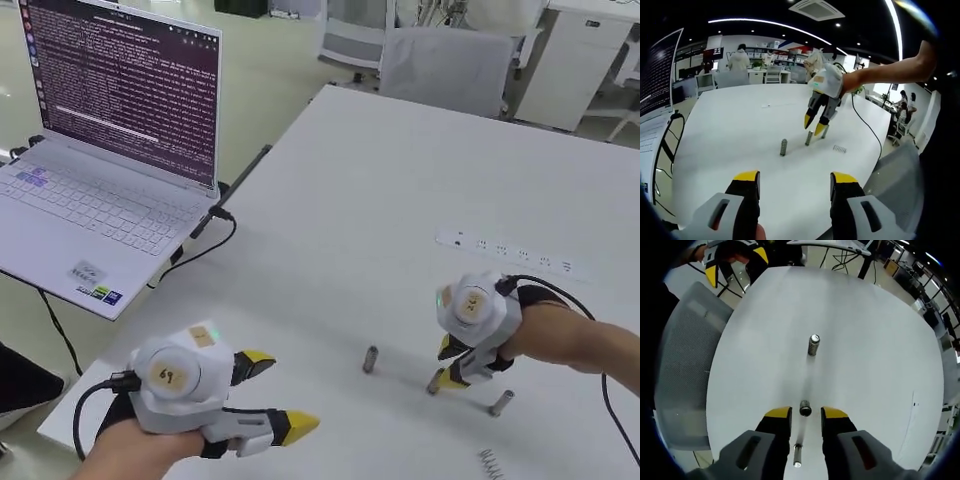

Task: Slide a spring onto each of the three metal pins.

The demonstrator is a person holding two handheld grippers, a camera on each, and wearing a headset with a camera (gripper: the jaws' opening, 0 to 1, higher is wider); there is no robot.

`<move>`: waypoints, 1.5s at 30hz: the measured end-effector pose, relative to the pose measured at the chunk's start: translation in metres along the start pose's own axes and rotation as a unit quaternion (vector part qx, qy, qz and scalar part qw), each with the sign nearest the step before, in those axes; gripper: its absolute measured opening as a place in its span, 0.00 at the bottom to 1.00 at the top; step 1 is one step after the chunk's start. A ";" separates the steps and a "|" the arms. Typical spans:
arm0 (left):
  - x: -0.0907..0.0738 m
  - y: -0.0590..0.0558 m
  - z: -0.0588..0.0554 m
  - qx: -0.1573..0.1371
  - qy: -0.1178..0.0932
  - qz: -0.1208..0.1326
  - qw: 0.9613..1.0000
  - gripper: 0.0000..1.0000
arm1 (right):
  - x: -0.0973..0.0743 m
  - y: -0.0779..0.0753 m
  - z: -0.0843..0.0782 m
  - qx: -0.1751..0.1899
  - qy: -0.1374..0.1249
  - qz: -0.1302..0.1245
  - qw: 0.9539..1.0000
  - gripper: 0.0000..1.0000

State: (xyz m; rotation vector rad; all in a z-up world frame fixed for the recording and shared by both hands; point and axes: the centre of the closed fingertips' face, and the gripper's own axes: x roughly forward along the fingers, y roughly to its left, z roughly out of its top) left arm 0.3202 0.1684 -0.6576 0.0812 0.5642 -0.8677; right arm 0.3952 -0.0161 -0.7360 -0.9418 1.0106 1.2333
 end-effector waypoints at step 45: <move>0.012 -0.019 0.014 0.021 0.001 -0.015 1.000 0.57 | -0.076 0.036 -0.027 0.263 -0.242 -0.130 0.925 0.39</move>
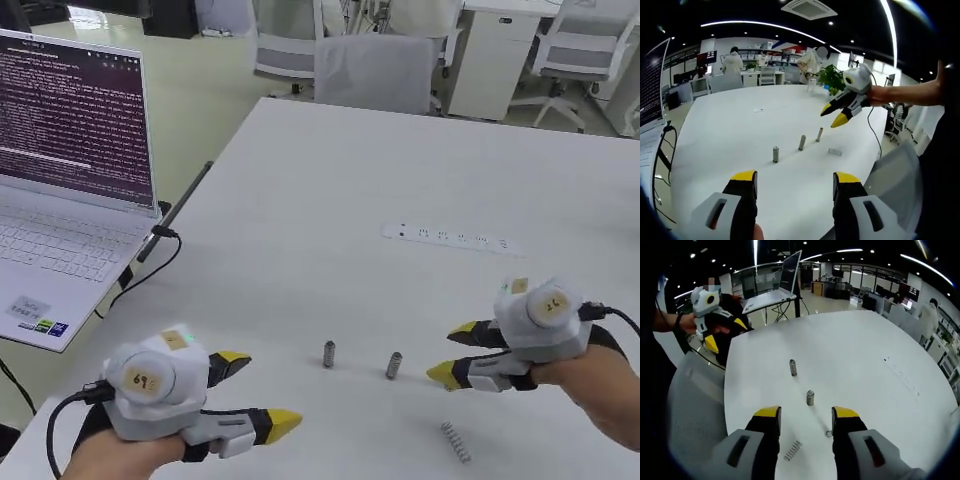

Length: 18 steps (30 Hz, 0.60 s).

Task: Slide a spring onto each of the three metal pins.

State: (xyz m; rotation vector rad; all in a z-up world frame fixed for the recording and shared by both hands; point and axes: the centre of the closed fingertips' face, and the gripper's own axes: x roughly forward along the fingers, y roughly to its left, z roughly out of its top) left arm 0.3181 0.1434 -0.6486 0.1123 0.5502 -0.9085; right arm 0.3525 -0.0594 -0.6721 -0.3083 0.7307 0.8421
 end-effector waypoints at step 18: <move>0.013 -0.010 0.002 -0.007 0.000 -0.008 1.000 0.56 | -0.021 0.047 -0.054 0.084 -0.014 -0.008 0.996 0.53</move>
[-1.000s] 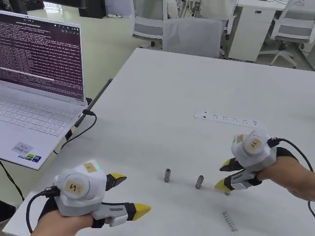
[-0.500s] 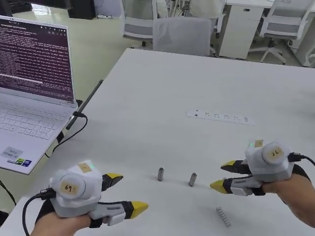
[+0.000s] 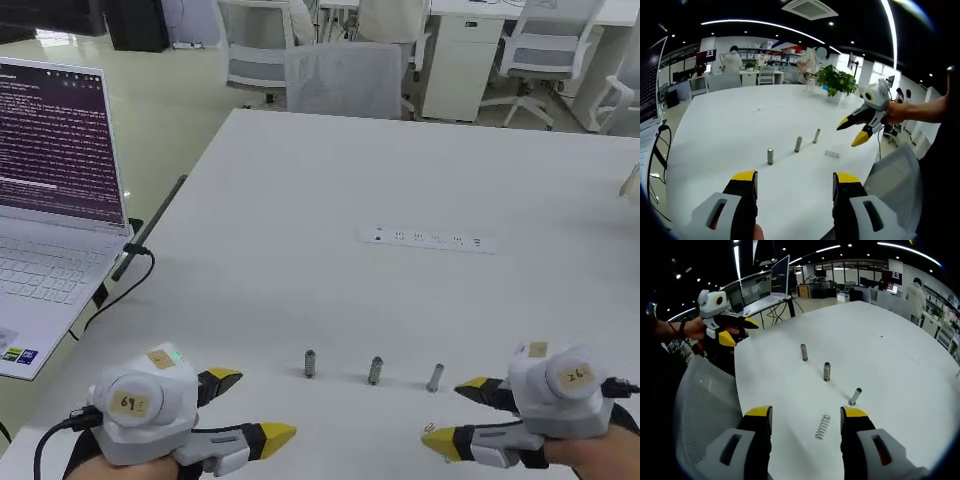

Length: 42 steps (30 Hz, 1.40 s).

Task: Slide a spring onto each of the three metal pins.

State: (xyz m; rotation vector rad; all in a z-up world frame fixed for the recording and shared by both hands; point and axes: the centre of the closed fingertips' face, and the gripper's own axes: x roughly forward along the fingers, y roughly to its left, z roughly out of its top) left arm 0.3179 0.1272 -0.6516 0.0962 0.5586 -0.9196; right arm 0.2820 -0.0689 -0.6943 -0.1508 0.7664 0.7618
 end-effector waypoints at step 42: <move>0.053 -0.044 0.015 0.057 0.027 -0.081 0.995 0.55 | -0.044 0.007 -0.045 0.095 -0.046 -0.056 0.993 0.62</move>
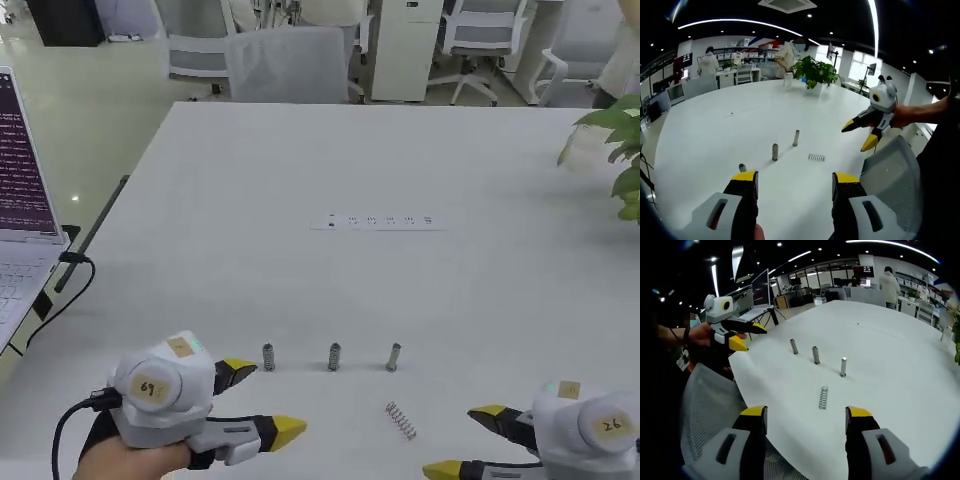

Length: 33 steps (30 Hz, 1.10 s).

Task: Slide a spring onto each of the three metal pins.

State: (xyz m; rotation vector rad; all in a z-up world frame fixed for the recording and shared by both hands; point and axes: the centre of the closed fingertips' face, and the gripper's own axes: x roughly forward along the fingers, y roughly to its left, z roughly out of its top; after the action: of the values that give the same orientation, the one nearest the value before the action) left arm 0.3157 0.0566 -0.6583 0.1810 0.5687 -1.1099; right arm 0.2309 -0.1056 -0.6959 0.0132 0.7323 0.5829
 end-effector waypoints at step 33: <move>0.089 -0.053 0.007 0.164 0.078 -0.138 0.974 0.53 | -0.018 0.001 -0.005 0.020 -0.007 -0.022 1.000 0.60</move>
State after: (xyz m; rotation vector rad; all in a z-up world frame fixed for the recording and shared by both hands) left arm 0.2993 -0.0406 -0.6910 0.4906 0.5570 -1.4665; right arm 0.2168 -0.1151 -0.6881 0.0381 0.7280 0.5246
